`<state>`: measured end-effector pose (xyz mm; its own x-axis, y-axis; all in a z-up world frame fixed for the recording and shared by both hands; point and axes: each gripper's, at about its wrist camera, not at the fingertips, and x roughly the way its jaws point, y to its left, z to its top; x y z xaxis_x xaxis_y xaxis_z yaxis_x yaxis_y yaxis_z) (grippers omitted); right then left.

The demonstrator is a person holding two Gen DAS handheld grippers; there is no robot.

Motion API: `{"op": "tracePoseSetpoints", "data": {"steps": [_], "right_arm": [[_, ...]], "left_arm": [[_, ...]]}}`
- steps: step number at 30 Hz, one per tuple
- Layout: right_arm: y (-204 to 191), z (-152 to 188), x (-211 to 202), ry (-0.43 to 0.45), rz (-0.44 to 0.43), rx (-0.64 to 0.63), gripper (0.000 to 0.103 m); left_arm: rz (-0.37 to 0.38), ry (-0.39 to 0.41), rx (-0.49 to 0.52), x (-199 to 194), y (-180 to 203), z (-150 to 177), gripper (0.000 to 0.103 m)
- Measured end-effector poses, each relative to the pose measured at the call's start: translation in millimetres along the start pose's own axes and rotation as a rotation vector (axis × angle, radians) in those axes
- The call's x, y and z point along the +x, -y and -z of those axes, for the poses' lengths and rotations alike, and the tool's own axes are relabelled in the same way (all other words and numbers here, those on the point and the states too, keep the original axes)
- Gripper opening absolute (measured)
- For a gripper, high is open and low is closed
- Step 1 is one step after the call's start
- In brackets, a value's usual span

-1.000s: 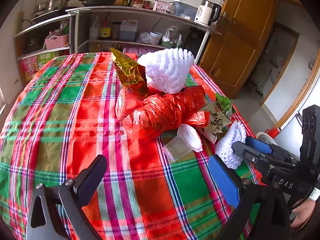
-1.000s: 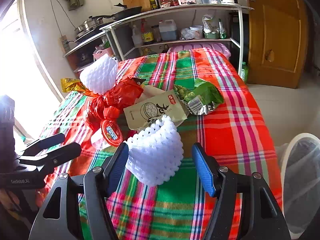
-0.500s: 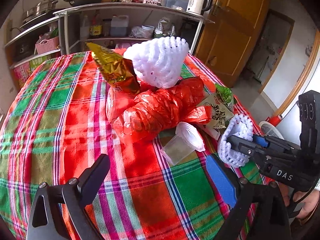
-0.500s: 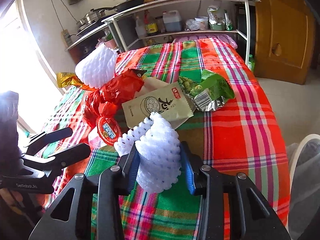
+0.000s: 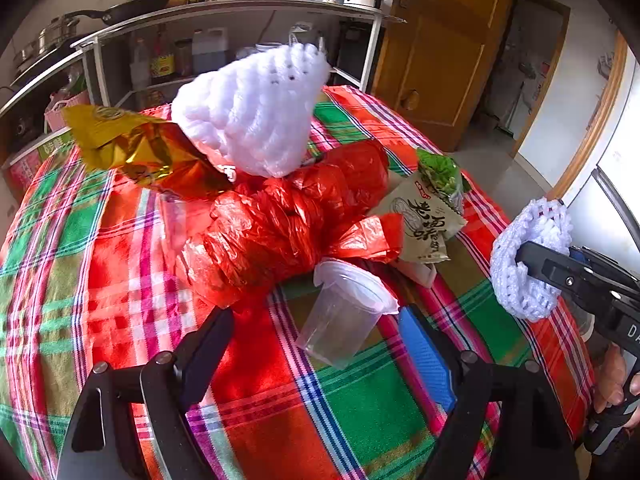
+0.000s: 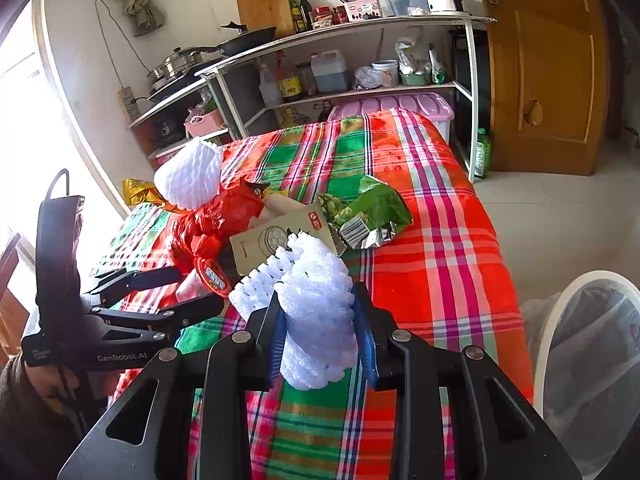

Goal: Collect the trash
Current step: 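Carry the foam net and clear cup over the white trash bin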

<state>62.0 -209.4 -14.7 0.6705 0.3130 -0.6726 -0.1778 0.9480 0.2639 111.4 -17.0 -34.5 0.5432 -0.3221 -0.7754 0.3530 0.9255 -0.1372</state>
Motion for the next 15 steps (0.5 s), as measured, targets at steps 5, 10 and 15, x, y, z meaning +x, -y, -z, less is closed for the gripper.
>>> {"op": "tracePoseSetpoints", "data": {"steps": [5, 10, 15], "right_arm": [[2.2, 3.4, 1.6, 0.0, -0.01, 0.016, 0.032], [2.3, 5.0, 2.1, -0.003, -0.016, 0.018, 0.032], [5.0, 5.2, 1.2, 0.0, -0.02, 0.026, 0.032]], "left_arm": [[0.014, -0.023, 0.024, 8.3, 12.5, -2.3, 0.058], [0.022, -0.017, 0.05, 8.1, 23.7, -3.0, 0.053], [0.03, -0.012, 0.055, 5.5, 26.9, 0.9, 0.052]]}}
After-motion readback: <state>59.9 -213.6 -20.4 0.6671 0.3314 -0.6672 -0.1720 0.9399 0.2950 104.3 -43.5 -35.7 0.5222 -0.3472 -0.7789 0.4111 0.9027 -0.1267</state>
